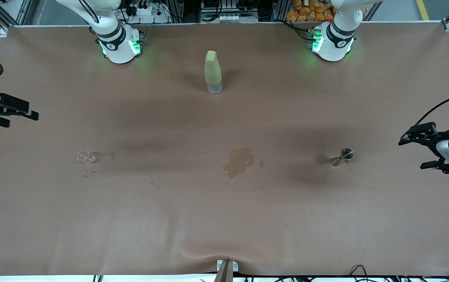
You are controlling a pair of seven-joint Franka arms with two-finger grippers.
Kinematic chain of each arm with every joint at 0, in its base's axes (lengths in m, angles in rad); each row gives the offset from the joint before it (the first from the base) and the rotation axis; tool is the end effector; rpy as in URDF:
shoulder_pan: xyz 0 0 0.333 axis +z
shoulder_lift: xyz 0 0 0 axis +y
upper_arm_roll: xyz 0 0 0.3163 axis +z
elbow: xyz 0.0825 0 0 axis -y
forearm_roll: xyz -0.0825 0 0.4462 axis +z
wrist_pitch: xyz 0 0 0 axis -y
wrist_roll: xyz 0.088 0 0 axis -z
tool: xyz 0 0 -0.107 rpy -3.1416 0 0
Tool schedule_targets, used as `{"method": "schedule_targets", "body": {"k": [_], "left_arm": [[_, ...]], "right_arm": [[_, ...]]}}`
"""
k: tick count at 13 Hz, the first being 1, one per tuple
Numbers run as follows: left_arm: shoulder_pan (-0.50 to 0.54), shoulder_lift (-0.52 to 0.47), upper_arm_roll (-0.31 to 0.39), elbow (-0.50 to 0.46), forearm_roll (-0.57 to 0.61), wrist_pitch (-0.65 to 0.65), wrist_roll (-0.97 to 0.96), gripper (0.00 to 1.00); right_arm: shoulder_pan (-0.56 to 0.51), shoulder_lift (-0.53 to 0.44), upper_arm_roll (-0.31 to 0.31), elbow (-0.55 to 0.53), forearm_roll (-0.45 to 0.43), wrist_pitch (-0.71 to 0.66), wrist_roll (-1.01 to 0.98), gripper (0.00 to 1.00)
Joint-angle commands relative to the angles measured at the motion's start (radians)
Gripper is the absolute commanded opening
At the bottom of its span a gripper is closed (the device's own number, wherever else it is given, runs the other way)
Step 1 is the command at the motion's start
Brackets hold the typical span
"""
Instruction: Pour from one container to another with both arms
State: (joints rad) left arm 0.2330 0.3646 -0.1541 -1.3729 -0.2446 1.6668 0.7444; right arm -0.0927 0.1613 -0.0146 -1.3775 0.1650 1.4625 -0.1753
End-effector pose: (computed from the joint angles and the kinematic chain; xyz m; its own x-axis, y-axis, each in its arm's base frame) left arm 0.7221 0.0497 0.5003 0.8133 -0.5633 0.1457 -0.5807 -0.7706 0.2624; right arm 0.6534 -0.0504 0.6168 0.9955 0.0835 -0.0454 0.0745 -0.9822 -0.1724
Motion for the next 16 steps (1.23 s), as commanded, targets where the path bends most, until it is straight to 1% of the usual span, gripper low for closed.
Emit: {"method": "schedule_targets", "body": {"k": [1,2,3,4,6,7,8,9,10,14,16], "left_arm": [[-0.026,-0.044,0.001,-0.026,0.047,0.020,-0.306,1.00],[-0.047,-0.049,0.001,-0.026,0.092,0.031,-0.426,1.00],[-0.064,-0.052,0.001,-0.026,0.143,0.033,-0.539,1.00],[-0.067,-0.058,-0.001,-0.026,0.169,0.033,-0.638,1.00],[-0.072,-0.075,0.001,-0.026,0.172,0.033,-0.756,1.00],[-0.084,-0.084,-0.005,-0.026,0.183,0.031,-0.781,1.00],[-0.113,-0.087,-0.008,-0.025,0.220,0.031,-0.786,1.00],[-0.115,-0.095,-0.010,-0.025,0.246,0.031,-0.787,1.00],[-0.116,-0.107,-0.010,-0.026,0.254,0.030,-0.786,1.00],[-0.104,-0.160,0.004,-0.032,0.249,0.011,-0.786,1.00],[-0.074,-0.180,0.004,-0.034,0.237,0.001,-0.790,1.00]], "right_arm": [[0.073,-0.042,-0.079,-0.049,-0.064,0.045,0.084,1.00],[0.073,-0.057,-0.083,-0.057,-0.067,0.044,0.136,1.00],[0.073,-0.066,-0.084,-0.060,-0.077,0.051,0.140,1.00],[0.074,-0.074,-0.084,-0.060,-0.087,0.055,0.140,1.00],[0.070,-0.111,-0.084,-0.086,-0.099,0.042,0.137,1.00],[0.073,-0.129,-0.084,-0.118,-0.134,0.053,0.120,1.00],[0.074,-0.146,-0.084,-0.162,-0.177,0.082,0.106,1.00],[0.073,-0.172,-0.084,-0.214,-0.179,0.116,0.112,1.00],[0.073,-0.184,-0.084,-0.239,-0.177,0.125,0.118,1.00],[0.074,-0.184,-0.084,-0.241,-0.165,0.124,0.122,1.00],[0.076,-0.186,-0.088,-0.239,-0.165,0.113,0.163,1.00]]}}
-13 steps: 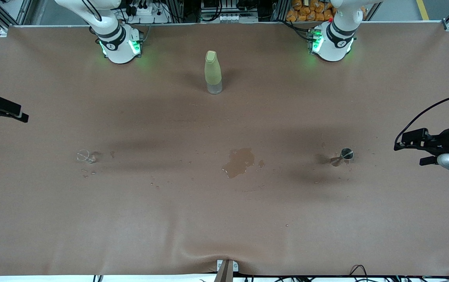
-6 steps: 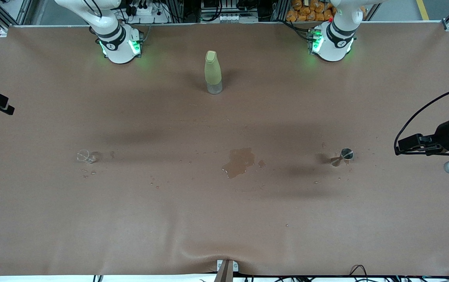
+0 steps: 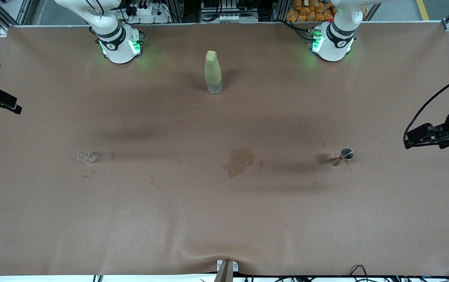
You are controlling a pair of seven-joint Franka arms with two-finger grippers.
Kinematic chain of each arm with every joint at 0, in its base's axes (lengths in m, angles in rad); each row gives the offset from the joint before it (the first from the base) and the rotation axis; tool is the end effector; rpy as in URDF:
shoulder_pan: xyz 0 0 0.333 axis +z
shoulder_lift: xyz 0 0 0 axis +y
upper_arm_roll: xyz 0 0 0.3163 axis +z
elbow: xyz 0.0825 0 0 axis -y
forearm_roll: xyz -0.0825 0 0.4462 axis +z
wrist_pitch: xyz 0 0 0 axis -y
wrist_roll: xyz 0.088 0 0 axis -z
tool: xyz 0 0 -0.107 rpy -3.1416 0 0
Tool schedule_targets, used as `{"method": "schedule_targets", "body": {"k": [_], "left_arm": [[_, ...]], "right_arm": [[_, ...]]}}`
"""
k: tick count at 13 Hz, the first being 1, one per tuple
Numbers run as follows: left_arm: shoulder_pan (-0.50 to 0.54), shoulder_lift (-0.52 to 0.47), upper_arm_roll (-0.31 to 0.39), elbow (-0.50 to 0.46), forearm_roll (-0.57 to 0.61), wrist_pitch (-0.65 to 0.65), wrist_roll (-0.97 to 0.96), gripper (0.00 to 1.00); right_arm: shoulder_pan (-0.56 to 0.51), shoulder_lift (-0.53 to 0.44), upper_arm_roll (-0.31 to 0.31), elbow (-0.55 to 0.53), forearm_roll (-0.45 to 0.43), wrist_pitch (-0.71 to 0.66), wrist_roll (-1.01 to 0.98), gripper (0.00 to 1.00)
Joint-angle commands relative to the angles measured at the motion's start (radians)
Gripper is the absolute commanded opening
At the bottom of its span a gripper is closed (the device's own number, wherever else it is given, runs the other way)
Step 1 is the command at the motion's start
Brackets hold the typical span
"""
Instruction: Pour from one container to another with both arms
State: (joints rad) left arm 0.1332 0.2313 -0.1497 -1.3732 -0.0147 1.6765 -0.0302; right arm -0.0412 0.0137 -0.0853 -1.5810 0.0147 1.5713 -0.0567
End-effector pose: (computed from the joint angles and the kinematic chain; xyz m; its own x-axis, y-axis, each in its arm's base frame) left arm 0.6964 -0.0014 0.5906 0.9971 0.0217 0.0728 0.0180 -0.9985 0.0511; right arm 0.6156 -0.0764 0.6110 0.9973 -0.0697 -0.0225 -0.0701 -0.9974 -0.0148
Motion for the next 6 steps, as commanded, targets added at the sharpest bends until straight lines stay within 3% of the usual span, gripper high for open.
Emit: {"method": "schedule_targets", "body": {"k": [1,6], "left_arm": [[0.034,-0.049,-0.004,-0.035,0.006,-0.009,-0.029,1.00],[0.028,-0.052,-0.005,-0.035,0.010,-0.011,-0.057,1.00]], "right_arm": [[0.026,-0.040,-0.016,-0.036,-0.015,-0.007,0.063,1.00],[0.034,-0.035,-0.016,-0.030,-0.015,-0.011,0.109,1.00]]}}
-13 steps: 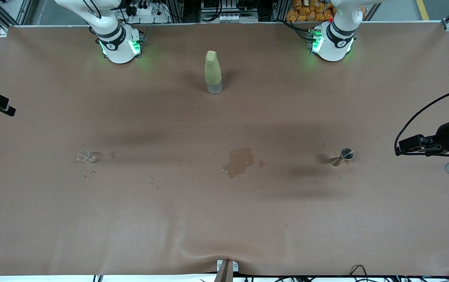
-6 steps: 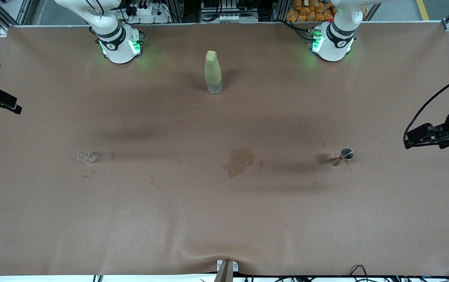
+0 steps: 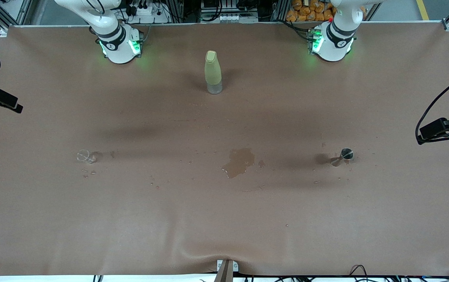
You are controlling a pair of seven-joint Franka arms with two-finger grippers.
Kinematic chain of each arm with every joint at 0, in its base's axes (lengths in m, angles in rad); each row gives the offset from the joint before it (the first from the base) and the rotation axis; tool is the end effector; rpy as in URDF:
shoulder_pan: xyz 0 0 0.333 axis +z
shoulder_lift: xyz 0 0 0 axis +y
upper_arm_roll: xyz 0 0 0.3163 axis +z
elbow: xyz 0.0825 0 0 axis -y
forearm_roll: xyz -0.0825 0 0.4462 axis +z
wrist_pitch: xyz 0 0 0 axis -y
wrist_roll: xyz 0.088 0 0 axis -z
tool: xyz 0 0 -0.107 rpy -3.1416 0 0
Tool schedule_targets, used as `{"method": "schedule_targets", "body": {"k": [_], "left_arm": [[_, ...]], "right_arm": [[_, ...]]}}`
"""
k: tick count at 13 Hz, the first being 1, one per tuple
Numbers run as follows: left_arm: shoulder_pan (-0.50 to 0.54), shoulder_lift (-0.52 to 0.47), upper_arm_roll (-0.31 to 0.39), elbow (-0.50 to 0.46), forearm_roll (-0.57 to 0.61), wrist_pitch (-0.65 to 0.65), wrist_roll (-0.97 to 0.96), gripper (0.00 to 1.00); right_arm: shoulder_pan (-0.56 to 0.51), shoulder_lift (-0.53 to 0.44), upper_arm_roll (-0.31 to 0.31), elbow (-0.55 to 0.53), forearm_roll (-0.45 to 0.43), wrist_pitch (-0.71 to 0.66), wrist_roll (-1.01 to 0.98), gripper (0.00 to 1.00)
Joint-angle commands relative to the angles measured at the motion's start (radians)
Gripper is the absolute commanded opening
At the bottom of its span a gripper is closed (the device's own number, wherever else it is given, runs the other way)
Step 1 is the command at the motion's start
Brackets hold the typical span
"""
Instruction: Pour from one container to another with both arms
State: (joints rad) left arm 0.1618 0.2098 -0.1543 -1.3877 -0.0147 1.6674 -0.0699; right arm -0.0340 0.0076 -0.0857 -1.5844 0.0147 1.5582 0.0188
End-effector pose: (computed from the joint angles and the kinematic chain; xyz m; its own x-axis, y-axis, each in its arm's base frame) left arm 0.6893 0.0145 0.5967 0.9941 0.0843 0.0687 0.0808 -0.9954 0.0516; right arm 0.6129 -0.0719 0.6118 0.9899 -0.1378 -0.0340 -0.1383 -0.9903 -0.0134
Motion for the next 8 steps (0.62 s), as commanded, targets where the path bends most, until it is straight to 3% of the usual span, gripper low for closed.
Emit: {"method": "schedule_targets", "body": {"k": [1,6,8], "left_arm": [[-0.030,-0.029,0.018,-0.020,0.021,-0.001,-0.018,1.00],[-0.198,-0.033,0.168,-0.016,0.018,-0.015,-0.014,1.00],[-0.209,-0.033,0.176,-0.016,0.018,-0.015,-0.014,1.00]], "right_arm": [[0.025,-0.025,-0.016,-0.026,-0.015,0.006,0.032,1.00],[-0.006,-0.017,-0.014,-0.025,-0.015,0.010,0.012,1.00],[-0.018,-0.017,-0.014,-0.025,-0.015,0.011,-0.025,1.00]]}}
